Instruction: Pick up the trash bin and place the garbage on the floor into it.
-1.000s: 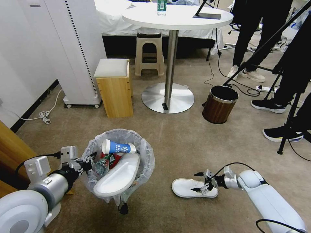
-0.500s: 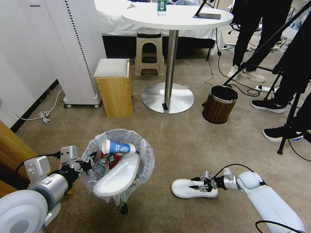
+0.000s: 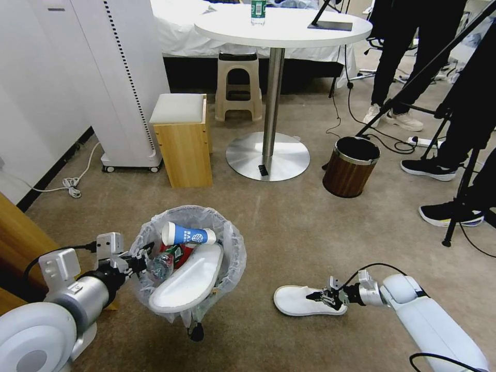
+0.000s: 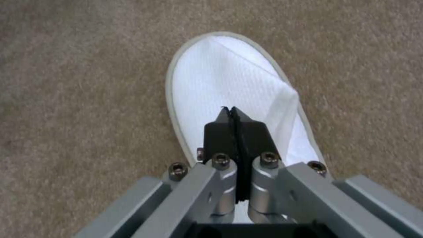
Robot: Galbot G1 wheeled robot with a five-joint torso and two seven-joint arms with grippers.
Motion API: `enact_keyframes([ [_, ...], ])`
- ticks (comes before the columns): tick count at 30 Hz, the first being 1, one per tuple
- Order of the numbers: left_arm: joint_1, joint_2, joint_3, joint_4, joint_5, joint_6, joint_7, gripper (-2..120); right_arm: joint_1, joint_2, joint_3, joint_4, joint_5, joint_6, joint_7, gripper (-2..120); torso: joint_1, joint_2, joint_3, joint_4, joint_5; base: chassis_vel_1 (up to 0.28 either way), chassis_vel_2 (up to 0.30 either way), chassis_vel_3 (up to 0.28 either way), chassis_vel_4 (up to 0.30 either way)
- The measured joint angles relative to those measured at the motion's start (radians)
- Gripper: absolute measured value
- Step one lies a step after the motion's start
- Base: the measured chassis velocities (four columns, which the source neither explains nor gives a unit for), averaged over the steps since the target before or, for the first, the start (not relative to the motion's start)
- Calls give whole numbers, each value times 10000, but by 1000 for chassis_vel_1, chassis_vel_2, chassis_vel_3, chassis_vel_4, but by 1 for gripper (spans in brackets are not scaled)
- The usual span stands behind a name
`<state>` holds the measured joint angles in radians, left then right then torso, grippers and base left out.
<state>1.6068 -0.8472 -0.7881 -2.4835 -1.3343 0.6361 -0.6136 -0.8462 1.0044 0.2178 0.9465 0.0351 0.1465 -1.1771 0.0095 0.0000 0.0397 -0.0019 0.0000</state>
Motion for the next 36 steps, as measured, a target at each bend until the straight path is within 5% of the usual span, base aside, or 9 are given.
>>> enact_keyframes([
  [10, -11, 36, -6, 51, 20, -1, 27, 0, 16, -33, 0, -24, 171, 109, 21, 0, 0, 0, 0, 0, 0, 0, 0, 0, 0],
  [21, -104, 86, 25, 178, 64, -11, 98, 0, 11, -255, -173, 284, 1262, 229, -702, 39, 0, 0, 0, 1, 0, 0, 0, 0, 0],
  [27, -130, 109, 25, 234, 71, -26, 152, 0, 164, -262, -58, 100, 955, 344, -1691, 65, 0, 0, 0, 1, -1, 0, 0, 0, 0],
  [36, -137, 97, 31, 246, 98, -38, 196, 0, 190, -92, 121, -252, 143, 461, -1645, 97, 0, 0, 0, 1, -1, 0, 0, 0, 0],
])
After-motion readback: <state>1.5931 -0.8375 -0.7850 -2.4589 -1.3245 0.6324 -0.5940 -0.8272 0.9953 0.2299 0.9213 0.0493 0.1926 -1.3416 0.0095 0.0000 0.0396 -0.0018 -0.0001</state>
